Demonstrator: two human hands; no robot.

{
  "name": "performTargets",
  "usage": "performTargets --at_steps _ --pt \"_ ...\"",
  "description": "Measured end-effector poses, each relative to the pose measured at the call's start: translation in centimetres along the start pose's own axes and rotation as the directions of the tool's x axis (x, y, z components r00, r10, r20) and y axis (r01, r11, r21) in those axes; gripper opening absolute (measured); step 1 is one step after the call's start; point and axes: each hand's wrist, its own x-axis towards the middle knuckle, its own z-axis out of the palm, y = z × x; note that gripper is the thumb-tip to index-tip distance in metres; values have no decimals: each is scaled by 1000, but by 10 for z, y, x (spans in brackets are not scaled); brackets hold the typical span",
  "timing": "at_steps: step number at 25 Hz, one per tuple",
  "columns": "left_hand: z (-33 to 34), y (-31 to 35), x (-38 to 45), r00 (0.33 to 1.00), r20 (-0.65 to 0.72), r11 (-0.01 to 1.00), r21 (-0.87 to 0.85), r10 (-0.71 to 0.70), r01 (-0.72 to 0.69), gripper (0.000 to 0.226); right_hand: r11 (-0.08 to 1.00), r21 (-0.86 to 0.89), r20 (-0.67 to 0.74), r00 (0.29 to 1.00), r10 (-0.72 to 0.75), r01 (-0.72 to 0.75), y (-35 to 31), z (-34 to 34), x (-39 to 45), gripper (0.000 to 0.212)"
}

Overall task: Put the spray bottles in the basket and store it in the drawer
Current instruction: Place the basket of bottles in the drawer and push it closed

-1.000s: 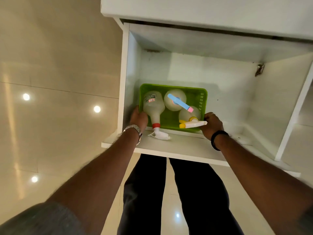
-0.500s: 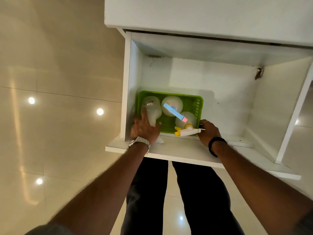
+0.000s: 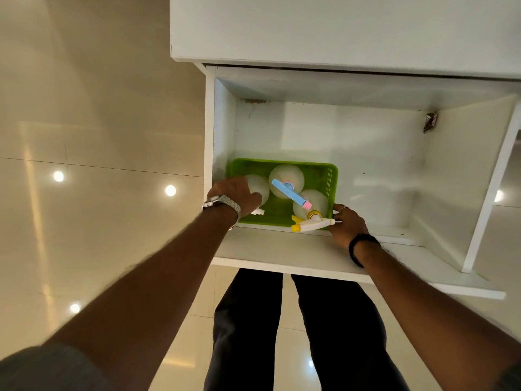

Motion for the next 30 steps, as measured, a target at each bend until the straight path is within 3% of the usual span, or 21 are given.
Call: performTargets --at_steps 4,7,11,12,14,15,18,21,23,25,26,28,30 --pt "-6 4 4 999 8 990 131 46 -47 35 999 -41 19 1000 -14 14 0 -1 1 55" --pt "-2 1 -6 996 -49 991 110 80 -74 36 996 -93 76 997 -12 19 -3 -3 2 54" --pt "-8 -14 -32 933 -306 973 -68 190 -221 24 999 9 38 998 48 -49 -7 -13 -13 58" --pt "-12 -18 -46 906 -381 957 -143 184 -254 22 994 92 1 998 57 -57 -10 -20 -25 57" --pt "-7 -32 -68 896 -443 911 -353 40 -215 19 973 230 -88 995 55 -33 -15 -28 -46 51" --pt "-3 -35 -85 913 -405 850 -498 -55 -169 19 953 304 -125 991 50 -9 -17 -37 -65 43" --pt "23 -29 -143 958 -95 473 -880 -271 46 31 869 493 -202 976 81 30 -13 -48 -129 12" --pt "57 -14 -183 908 289 237 -900 -303 366 42 890 439 -172 960 219 -124 8 -44 -181 35" --pt "69 3 -200 809 532 -53 -841 -250 538 54 797 525 -86 912 400 -299 24 -39 -196 40" --pt "69 19 -202 755 627 -367 -760 -194 537 65 444 775 163 821 548 -450 31 -39 -198 51" --pt "65 25 -198 753 635 -476 -722 -170 501 70 242 855 274 796 539 -458 31 -41 -195 59" --pt "49 32 -180 759 636 -626 -650 -140 430 78 -31 924 349 807 477 -381 25 -52 -184 67" --pt "27 31 -161 723 681 -741 -545 -118 393 82 -209 926 378 800 466 -315 16 -68 -170 64"
